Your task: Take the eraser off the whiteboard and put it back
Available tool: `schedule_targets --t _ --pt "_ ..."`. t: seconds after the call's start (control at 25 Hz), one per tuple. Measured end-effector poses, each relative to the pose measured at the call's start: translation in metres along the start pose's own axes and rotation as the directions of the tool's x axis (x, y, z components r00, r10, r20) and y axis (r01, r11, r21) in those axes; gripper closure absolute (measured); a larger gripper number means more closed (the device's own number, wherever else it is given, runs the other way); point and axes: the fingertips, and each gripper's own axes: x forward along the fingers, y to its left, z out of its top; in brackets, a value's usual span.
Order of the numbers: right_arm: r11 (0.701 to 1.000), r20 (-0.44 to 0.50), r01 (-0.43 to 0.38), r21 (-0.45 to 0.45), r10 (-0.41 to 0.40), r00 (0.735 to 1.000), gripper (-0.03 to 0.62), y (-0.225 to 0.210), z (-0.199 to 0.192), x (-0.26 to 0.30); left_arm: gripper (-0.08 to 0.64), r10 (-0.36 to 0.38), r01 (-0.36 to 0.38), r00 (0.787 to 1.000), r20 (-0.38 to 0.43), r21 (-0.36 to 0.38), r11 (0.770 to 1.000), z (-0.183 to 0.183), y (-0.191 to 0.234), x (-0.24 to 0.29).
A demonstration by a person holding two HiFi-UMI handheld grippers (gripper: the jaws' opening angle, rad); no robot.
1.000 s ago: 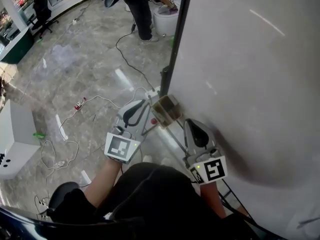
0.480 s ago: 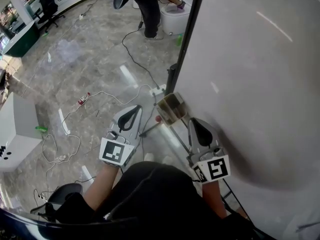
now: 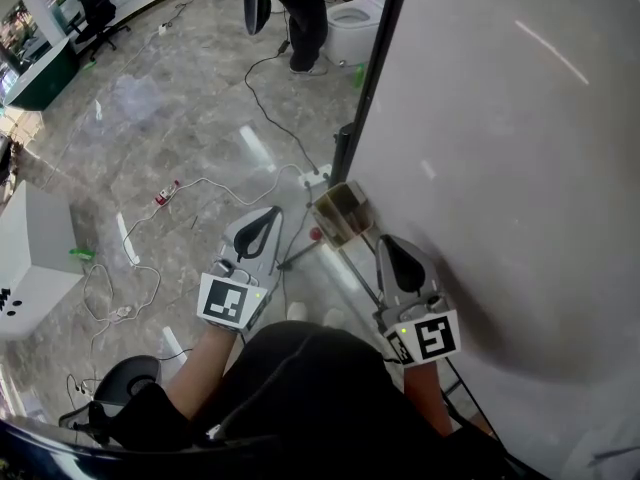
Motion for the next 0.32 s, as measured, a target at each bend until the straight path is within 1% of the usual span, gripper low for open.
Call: schedule_targets --t 0.32 --pt "1.000 -0.008 -0.007 0.000 0.007 1.000 0.583 0.0020 0.0004 -0.0038 0.554 -0.001 0.000 1.000 0.000 -0.005 1.000 0.0030 -0.0035 -0.0003"
